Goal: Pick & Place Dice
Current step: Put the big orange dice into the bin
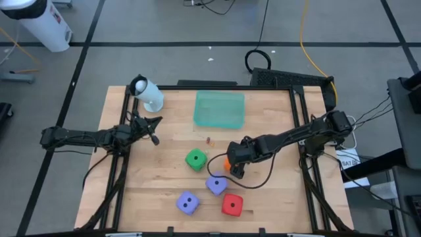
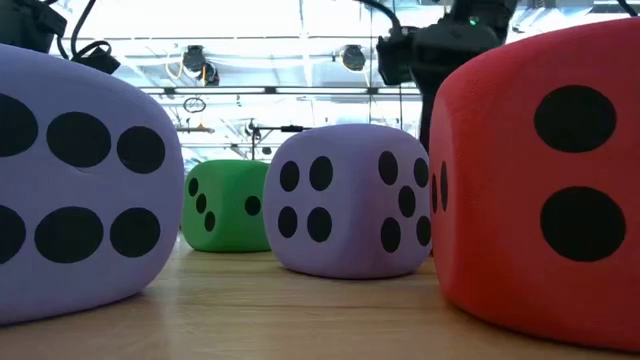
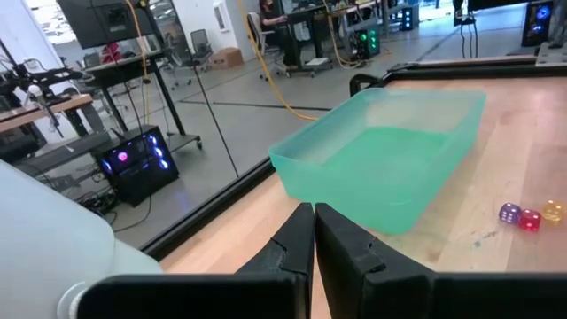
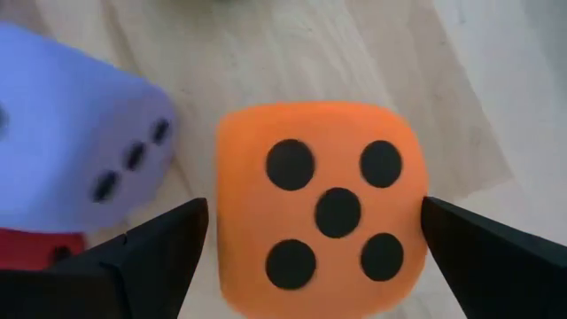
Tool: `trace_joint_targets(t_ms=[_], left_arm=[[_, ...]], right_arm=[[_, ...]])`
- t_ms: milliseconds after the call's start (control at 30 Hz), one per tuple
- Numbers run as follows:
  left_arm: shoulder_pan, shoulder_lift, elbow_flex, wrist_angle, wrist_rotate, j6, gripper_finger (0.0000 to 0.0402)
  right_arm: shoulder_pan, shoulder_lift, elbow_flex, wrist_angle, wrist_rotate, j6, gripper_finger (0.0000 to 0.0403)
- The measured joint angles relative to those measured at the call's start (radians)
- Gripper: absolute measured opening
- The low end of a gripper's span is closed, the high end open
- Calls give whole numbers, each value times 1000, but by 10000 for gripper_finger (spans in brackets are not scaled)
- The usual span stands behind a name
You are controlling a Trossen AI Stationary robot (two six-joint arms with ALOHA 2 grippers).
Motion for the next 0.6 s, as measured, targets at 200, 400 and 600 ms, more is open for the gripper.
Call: trace_joint_targets(t_ms=[200,400,600], left_arm=[[0,0,0,2,0,0,26],[0,0,0,7,0,-1,26],[0,0,0,7,0,-2,26]], right_arm=[[4,-7,-4,22,-10,-17,400],[34,-52,-6,86,-23,-43,400],[63,-88,-5,139,45,-96,400]])
